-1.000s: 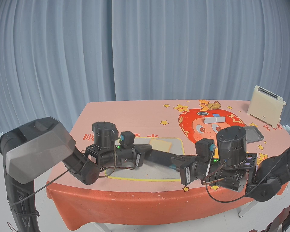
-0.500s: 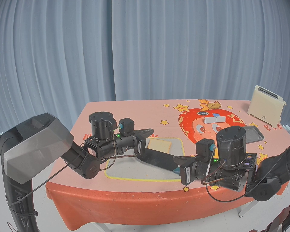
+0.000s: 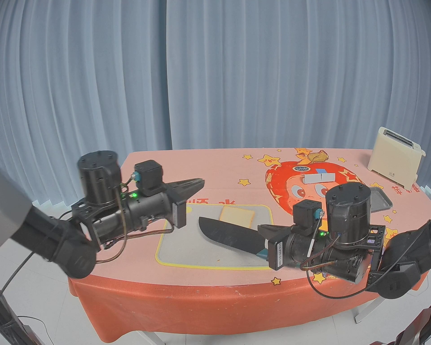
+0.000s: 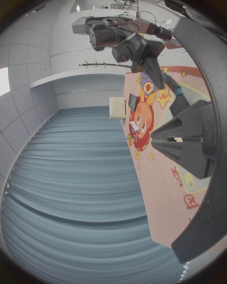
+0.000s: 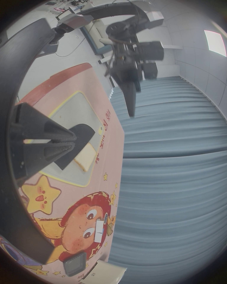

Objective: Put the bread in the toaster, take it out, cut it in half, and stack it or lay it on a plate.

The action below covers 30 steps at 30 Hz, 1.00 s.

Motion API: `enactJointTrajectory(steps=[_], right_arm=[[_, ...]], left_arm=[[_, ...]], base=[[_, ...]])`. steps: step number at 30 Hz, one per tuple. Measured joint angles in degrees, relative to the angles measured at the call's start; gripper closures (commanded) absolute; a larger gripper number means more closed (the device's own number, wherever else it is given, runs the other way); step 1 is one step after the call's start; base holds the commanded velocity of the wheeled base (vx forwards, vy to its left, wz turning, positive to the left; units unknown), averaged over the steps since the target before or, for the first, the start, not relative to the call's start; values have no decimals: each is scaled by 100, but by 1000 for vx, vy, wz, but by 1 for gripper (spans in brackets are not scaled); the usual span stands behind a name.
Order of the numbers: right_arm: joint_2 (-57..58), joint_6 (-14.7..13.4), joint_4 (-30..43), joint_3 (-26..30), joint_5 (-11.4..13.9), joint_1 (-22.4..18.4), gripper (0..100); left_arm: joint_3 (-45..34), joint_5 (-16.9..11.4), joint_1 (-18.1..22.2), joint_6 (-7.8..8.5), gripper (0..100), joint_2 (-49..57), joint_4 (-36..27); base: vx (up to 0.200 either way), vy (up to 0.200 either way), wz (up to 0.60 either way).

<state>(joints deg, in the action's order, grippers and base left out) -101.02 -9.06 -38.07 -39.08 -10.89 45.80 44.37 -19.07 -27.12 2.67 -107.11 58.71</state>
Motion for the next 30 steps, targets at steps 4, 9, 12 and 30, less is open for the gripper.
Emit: enactJointTrajectory(steps=[4,9,12,30], right_arm=[[-20,2,-407,52,-228,17,100],[-112,85,-1429,262,-457,48,100],[-127,162,-1634,422,-529,76,100],[675,285,-16,361,-339,-422,0]], left_arm=[[-907,290,113,0,100,905,-33],[-1587,475,384,-111,100,1777,-50],[-1779,511,571,-189,100,2127,-57],[-2194,418,806,-249,100,2453,-46]], base=[[0,0,0],[0,0,0],[0,0,0],[0,0,0]])
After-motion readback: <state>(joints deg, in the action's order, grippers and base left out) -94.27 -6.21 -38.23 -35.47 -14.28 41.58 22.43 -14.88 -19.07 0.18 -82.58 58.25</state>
